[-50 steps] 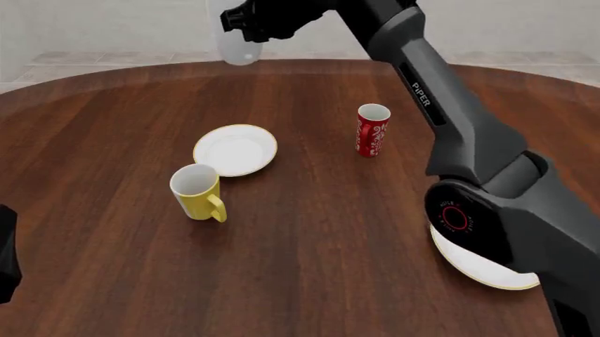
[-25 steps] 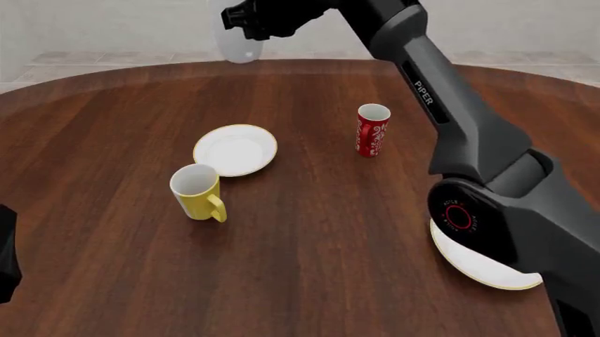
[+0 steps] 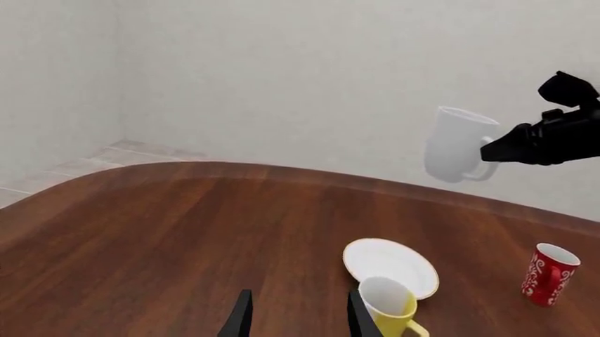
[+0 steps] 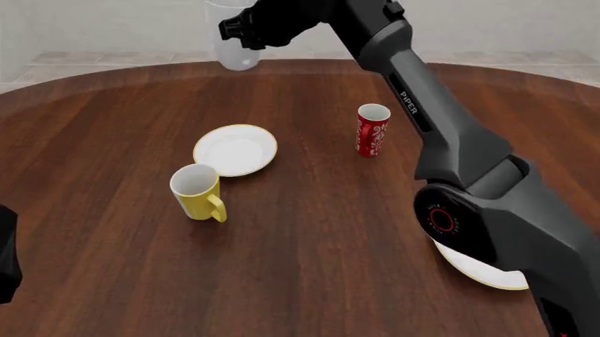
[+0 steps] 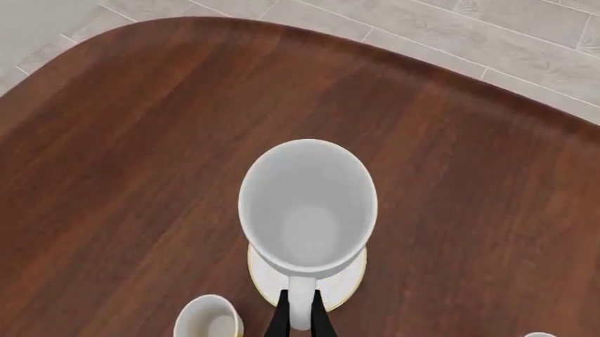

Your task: Put the white mug on the left plate.

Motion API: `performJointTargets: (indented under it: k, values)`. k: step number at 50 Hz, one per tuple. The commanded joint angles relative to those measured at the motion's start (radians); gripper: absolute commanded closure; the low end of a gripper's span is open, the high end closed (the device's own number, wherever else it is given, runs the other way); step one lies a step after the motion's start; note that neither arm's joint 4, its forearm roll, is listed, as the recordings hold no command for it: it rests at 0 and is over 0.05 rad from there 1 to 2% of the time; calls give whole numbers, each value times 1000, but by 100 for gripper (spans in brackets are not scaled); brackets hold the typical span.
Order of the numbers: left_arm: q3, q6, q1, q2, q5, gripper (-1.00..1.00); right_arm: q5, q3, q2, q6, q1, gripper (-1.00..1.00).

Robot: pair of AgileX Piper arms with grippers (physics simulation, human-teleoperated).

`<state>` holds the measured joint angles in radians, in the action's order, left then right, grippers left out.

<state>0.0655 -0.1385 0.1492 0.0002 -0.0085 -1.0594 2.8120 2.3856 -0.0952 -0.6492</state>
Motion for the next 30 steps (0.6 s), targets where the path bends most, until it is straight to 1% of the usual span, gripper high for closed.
performJointTargets:
  k: [1,21,30]
  values:
    - [-3,0,2,0,0,-100,9,15,16,-6,-2,100]
    - [-8,2,5,0,1,-100,30,17,56,3,-3,100]
    - [-10,4,5,0,3,-100,38,17,80,-9,6,100]
